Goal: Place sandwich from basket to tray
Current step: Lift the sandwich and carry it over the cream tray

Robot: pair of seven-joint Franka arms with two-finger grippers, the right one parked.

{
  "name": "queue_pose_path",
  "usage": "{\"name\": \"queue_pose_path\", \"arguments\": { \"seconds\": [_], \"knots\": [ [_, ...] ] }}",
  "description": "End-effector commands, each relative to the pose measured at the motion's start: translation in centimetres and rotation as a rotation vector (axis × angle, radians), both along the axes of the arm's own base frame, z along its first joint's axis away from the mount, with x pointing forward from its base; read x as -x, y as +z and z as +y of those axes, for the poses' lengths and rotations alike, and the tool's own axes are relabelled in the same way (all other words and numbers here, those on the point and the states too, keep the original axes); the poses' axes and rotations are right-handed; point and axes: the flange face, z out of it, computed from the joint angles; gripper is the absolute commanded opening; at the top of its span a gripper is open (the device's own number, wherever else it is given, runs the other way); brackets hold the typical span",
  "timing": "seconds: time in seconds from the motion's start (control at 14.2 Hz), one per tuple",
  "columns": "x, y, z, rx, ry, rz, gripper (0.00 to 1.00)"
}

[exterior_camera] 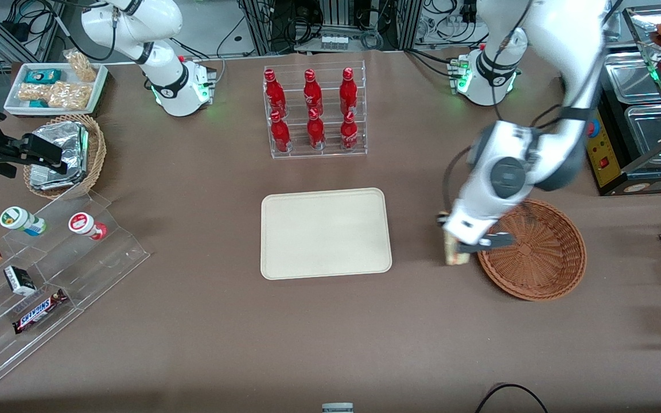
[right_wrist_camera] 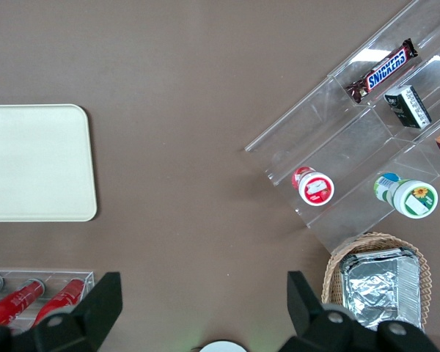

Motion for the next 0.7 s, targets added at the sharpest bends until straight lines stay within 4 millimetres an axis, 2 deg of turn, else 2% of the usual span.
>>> {"name": "queue_pose_path", "arguments": {
  "seconds": [0.0, 0.07, 0.14, 0.35, 0.56, 0.63],
  "knots": [
    [-0.6, -1.4, -7.6, 0.007, 0.039, -0.023, 0.0],
    [-0.3, -1.5, -11.0, 0.014, 0.067, -0.039, 0.0],
    [0.2, -1.7, -13.4, 0.02, 0.08, -0.049, 0.0],
    [2.1, -2.9, -19.6, 0.039, 0.102, -0.059, 0.0],
    [4.0, -4.2, -24.5, 0.054, 0.098, -0.067, 0.0],
    [3.9, -4.3, -25.3, 0.062, 0.095, -0.072, 0.0]
  ]
}}
